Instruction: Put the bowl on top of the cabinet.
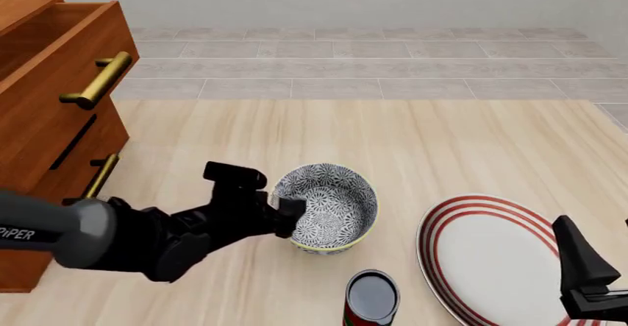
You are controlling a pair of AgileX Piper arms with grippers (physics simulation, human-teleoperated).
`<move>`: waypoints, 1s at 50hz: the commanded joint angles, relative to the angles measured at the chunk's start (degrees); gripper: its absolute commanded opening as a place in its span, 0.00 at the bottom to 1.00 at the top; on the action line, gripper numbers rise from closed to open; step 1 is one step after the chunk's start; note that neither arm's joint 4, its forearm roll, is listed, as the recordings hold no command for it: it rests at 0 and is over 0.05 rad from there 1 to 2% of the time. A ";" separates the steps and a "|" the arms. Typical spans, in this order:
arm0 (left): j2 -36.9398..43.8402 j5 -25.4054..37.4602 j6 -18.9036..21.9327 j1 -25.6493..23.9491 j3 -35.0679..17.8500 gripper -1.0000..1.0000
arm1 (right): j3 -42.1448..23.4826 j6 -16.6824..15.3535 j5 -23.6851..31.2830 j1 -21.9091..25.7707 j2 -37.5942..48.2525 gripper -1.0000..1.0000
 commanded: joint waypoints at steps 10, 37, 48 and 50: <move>4.25 -1.39 -1.77 -0.86 -1.09 1.00 | 0.00 0.00 -0.05 -0.21 0.07 1.00; 4.90 -1.99 -3.44 -1.23 -0.81 0.00 | -0.02 0.03 -0.16 -0.18 0.13 1.00; 3.96 -1.74 -3.33 -0.90 -0.68 0.00 | -0.10 0.04 0.23 -0.22 -0.32 1.00; 3.64 -1.55 -3.19 -0.82 -0.69 0.00 | -0.10 0.05 0.25 -0.26 -0.35 1.00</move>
